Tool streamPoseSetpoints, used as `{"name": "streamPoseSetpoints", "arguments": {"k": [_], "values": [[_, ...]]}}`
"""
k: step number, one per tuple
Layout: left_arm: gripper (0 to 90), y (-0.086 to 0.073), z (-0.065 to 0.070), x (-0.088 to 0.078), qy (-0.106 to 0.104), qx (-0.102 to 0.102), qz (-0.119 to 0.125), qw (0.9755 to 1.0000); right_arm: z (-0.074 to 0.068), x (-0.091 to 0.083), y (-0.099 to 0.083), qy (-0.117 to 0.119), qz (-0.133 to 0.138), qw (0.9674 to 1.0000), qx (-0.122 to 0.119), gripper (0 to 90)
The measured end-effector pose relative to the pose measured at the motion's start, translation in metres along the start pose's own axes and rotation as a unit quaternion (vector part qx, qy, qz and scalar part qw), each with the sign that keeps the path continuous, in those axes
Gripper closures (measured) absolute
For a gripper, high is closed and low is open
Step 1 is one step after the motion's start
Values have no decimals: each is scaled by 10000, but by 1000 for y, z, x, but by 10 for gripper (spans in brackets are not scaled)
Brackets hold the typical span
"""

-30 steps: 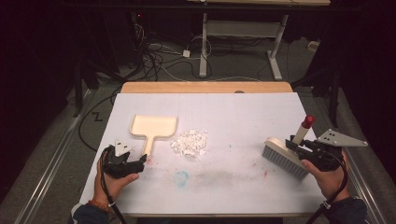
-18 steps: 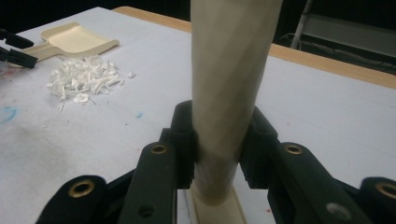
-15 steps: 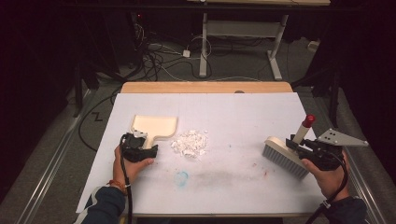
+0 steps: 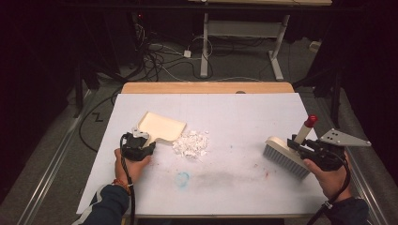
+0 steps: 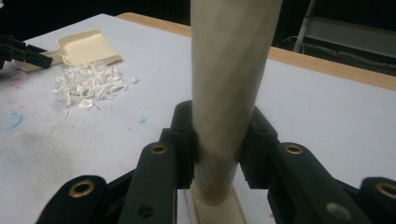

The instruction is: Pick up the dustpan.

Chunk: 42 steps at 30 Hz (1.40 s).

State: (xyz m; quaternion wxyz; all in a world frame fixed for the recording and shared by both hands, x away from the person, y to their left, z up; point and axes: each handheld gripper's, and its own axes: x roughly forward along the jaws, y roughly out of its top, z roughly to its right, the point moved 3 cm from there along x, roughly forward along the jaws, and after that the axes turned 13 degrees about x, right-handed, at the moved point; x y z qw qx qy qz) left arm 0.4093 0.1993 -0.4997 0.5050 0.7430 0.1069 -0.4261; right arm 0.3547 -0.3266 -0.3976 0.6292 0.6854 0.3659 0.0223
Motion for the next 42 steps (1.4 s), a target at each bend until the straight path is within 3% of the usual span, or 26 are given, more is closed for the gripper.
{"name": "streamPoseSetpoints", "arguments": {"k": [6,8,10,13,16,19,23,30,36,42], "values": [[630,1,-9,-10,49,65,25,10000,0,0,0,10,-9,10000,-28,710],[630,2,-13,-17,170,222,9,9996,0,1,0,-4,-31,10000,-21,710],[630,3,-18,-25,133,243,47,9996,0,1,0,2,-38,10000,-38,710],[630,5,-24,-42,408,662,-66,9969,-1,2,-1,5,-60,10000,-37,710],[630,3,-28,-60,361,1015,-286,9938,0,1,-1,-12,-49,10000,-41,710],[629,-4,-29,-73,96,1262,-547,9905,2,1,-1,-31,-43,10000,-6,710],[630,-12,-28,-88,-84,1562,-907,9835,0,1,0,-29,5,10000,-20,711],[629,-21,-15,-104,-595,1803,-1060,9761,1,1,3,-48,63,10000,8,711],[629,-22,-4,-104,-927,1971,-1195,9687,0,13,18,44,175,9998,86,711],[628,-22,-2,-102,-1019,2011,-1247,9662,-11,34,27,151,147,9998,59,711]]}}
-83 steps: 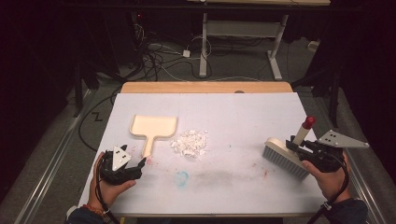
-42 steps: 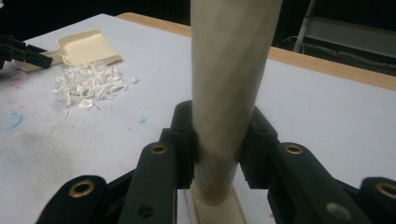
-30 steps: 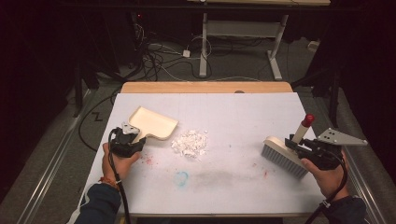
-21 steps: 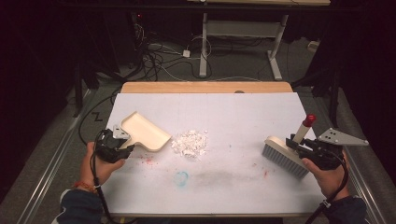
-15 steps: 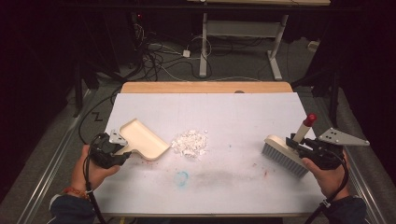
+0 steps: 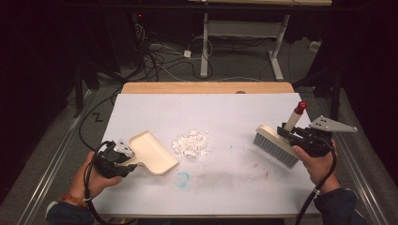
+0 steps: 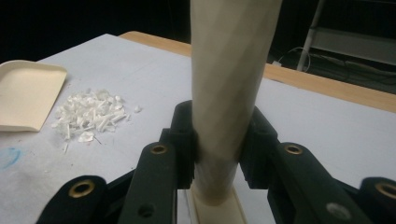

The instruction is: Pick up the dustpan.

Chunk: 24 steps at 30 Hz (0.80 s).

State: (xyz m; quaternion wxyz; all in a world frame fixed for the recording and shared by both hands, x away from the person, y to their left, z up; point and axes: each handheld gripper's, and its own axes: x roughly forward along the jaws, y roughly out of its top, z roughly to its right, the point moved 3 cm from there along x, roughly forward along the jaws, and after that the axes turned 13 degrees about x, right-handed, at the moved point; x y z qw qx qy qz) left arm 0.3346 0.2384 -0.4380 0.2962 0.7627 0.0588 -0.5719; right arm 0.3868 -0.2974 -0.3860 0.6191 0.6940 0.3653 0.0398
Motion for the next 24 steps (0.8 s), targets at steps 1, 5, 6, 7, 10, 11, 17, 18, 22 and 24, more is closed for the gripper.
{"name": "streamPoseSetpoints", "arguments": {"k": [1,5,6,7,10,11,17,18,22,24], "values": [[628,0,0,0,-8,-22,11,10000,-5,7,1,24,-46,10000,-77,711],[628,-1,-1,2,-72,-43,-29,10000,-10,19,2,39,-122,9998,-137,711],[628,-1,-1,3,-83,-53,-30,9999,-10,19,2,39,-122,9998,-137,711],[629,-1,-1,3,-108,-69,-29,9999,-11,21,3,51,-138,9998,-146,711],[629,0,-1,5,-147,-107,2,9998,-15,28,3,83,-173,9997,-179,711],[629,1,-1,5,-168,-122,-14,9998,-16,29,3,95,-205,9996,-167,710],[629,2,-1,7,-381,-105,-10,9992,-15,33,2,103,-245,9996,-130,711],[629,2,-1,8,-428,-98,0,9990,-15,33,2,103,-245,9996,-130,711],[629,4,-1,12,-505,-42,-61,9987,-13,34,2,78,-234,9996,-110,711],[629,5,-1,13,-506,-5,-82,9987,-12,37,4,38,-182,9998,-123,711]]}}
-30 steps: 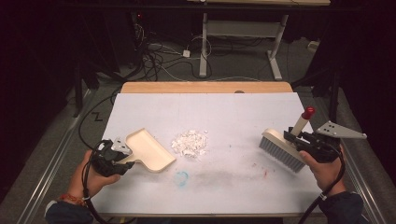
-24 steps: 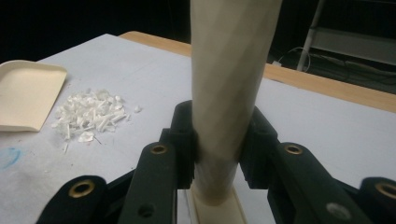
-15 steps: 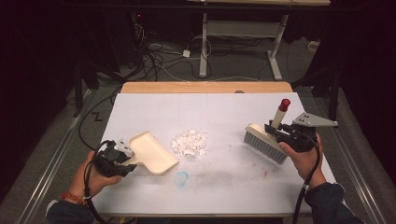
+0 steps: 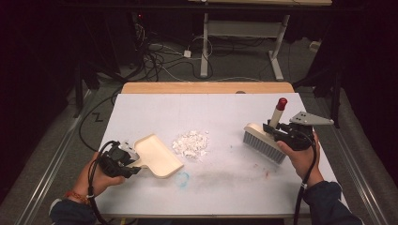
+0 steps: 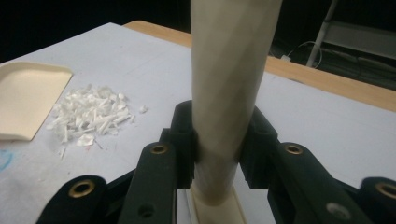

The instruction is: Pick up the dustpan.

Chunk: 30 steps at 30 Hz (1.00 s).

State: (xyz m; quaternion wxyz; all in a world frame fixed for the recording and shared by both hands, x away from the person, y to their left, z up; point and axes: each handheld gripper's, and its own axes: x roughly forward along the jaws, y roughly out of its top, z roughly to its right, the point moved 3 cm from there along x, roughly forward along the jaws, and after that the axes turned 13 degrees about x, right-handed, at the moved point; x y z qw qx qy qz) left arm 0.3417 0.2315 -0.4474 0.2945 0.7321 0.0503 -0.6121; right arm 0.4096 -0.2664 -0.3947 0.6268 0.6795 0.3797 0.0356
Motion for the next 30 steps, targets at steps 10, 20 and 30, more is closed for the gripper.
{"name": "streamPoseSetpoints", "arguments": {"k": [10,20,30], "values": [[628,3,0,1,-12,38,-30,10000,-7,15,11,-14,116,9999,-5,711],[628,6,3,3,-9,76,18,10000,-22,31,22,139,197,9996,-113,711],[628,8,5,4,-7,137,-26,9999,-31,48,29,228,160,9995,-116,711]]}}
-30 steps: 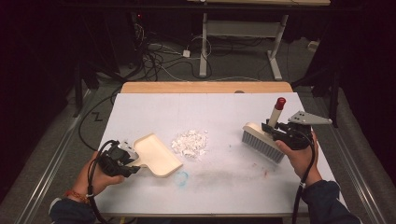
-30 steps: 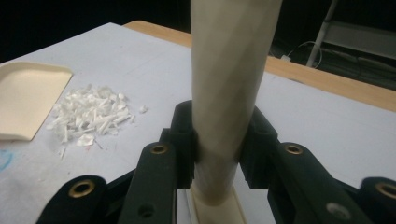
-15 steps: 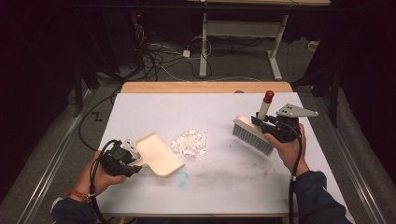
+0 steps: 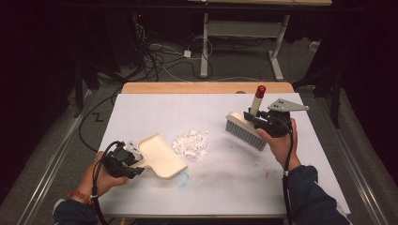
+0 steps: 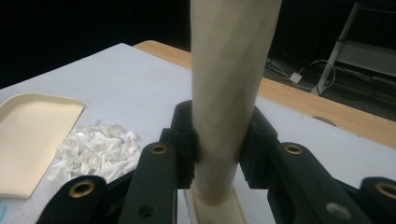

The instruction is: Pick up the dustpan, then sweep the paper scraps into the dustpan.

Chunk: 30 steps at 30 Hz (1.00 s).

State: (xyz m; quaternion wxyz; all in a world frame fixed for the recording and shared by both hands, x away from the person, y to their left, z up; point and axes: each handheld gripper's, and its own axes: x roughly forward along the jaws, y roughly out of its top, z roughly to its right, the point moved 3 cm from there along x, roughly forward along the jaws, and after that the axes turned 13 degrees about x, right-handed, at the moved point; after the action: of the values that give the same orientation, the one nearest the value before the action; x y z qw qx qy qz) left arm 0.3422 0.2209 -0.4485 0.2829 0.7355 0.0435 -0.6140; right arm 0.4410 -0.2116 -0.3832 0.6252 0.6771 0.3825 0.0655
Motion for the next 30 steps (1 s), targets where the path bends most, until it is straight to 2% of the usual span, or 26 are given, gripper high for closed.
{"name": "streamPoseSetpoints", "arguments": {"k": [10,12,16,19,22,23,26,30], "values": [[629,4,-2,-2,-68,-31,-69,9999,-3,12,2,-107,48,9999,84,712],[629,5,-1,-2,-48,-26,-113,9999,-3,16,2,-96,94,9998,176,712],[629,7,-1,-1,-76,-20,-146,9999,-10,25,4,-126,85,9998,141,712],[629,8,-1,2,-109,-17,-183,9998,-17,37,9,-168,66,9998,75,712],[629,10,0,3,-113,-11,-207,9997,-26,52,13,-349,27,9994,-6,712],[629,10,0,3,-114,-8,-210,9997,-32,63,13,-422,7,9991,-24,712],[629,12,0,3,-138,-2,-201,9997,-38,73,11,-465,-31,9989,-41,712],[628,16,1,4,-129,43,-186,9997,-50,91,7,-618,-109,9977,-249,712]]}}
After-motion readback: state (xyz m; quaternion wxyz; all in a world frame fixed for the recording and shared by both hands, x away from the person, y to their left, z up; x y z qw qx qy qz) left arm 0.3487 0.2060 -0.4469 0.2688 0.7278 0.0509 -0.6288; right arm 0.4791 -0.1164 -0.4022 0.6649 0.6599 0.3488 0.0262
